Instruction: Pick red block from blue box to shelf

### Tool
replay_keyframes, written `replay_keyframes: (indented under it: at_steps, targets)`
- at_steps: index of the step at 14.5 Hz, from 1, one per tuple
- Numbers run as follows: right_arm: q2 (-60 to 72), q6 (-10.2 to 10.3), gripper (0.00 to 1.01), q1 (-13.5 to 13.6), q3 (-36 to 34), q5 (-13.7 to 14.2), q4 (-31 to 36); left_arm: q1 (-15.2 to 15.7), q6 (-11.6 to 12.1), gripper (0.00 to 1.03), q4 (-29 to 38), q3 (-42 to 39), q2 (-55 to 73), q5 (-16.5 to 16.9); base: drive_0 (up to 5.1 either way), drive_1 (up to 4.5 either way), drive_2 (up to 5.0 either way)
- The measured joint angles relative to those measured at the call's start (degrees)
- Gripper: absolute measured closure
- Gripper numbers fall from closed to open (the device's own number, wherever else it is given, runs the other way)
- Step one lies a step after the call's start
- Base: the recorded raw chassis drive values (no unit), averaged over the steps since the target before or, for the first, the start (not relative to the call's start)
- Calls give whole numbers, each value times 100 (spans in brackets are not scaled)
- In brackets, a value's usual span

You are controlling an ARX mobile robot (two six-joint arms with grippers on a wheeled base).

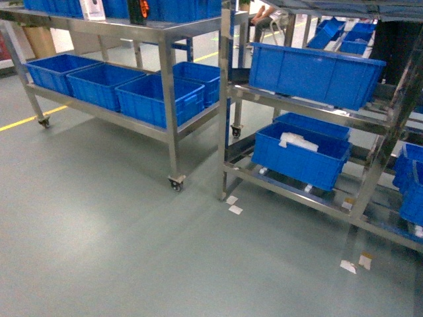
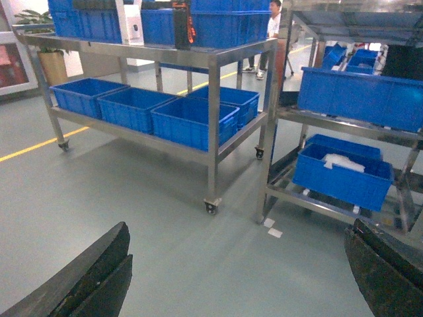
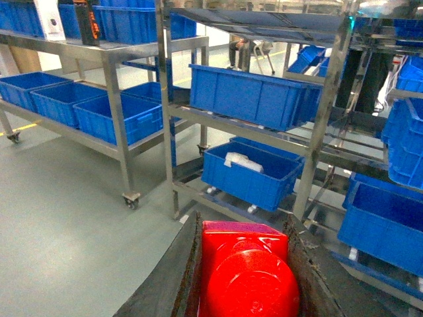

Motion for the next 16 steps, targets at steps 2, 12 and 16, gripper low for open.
replay_keyframes:
  at_steps: [2,12,16]
  targets:
    - [0,0,74,0,0,0,0,0,0,5,0,0,0,2,-148,-148,-148]
    - [0,0,74,0,0,0,0,0,0,5,0,0,0,0,-150,-150,-150]
    - [0,0,74,0,0,0,-2,0,0,5,0,0,0,2,-145,-145,-145]
